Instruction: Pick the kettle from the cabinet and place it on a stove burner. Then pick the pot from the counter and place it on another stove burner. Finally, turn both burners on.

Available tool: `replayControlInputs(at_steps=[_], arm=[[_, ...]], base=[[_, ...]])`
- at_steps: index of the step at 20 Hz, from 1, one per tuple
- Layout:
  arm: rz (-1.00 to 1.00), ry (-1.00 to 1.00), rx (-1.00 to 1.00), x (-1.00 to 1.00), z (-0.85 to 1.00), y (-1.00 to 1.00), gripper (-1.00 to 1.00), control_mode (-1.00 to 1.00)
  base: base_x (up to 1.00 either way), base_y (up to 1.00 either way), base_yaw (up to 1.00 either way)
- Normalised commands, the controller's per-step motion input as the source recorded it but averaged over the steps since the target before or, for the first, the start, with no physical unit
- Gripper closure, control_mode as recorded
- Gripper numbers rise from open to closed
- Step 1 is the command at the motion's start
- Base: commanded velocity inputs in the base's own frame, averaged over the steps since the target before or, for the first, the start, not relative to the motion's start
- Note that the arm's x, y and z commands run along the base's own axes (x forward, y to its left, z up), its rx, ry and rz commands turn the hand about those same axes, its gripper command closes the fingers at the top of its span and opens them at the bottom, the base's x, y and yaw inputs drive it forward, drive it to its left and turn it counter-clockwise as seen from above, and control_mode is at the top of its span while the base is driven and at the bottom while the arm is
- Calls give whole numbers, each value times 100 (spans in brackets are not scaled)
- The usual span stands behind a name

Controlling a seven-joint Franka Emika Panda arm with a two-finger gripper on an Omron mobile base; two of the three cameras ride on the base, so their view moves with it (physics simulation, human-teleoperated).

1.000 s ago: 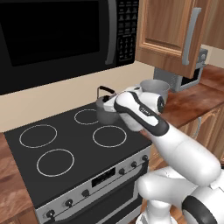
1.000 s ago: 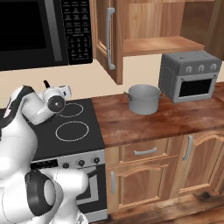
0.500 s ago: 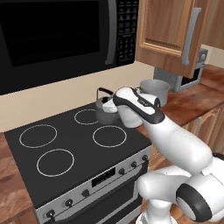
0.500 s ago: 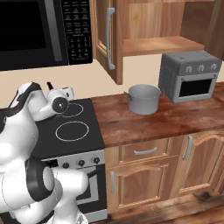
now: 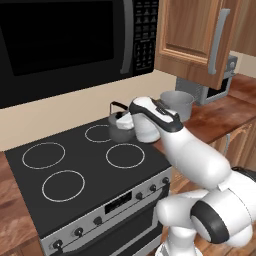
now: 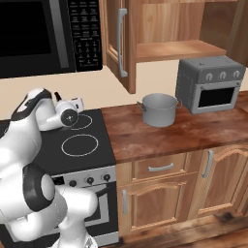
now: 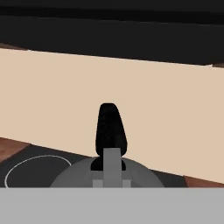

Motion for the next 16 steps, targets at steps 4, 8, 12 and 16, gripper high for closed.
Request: replayControlInputs(at_steps=[4, 8, 12, 16], arm=[[0, 0, 0, 17, -9, 5, 100, -100], [0, 0, 0, 16, -7, 6, 100, -100], [0, 0, 0, 18, -2, 6, 100, -100], [0, 1, 0, 5, -3, 1, 100, -100]], base=[[0, 0, 0], [0, 0, 0], [0, 0, 0], [0, 0, 0]])
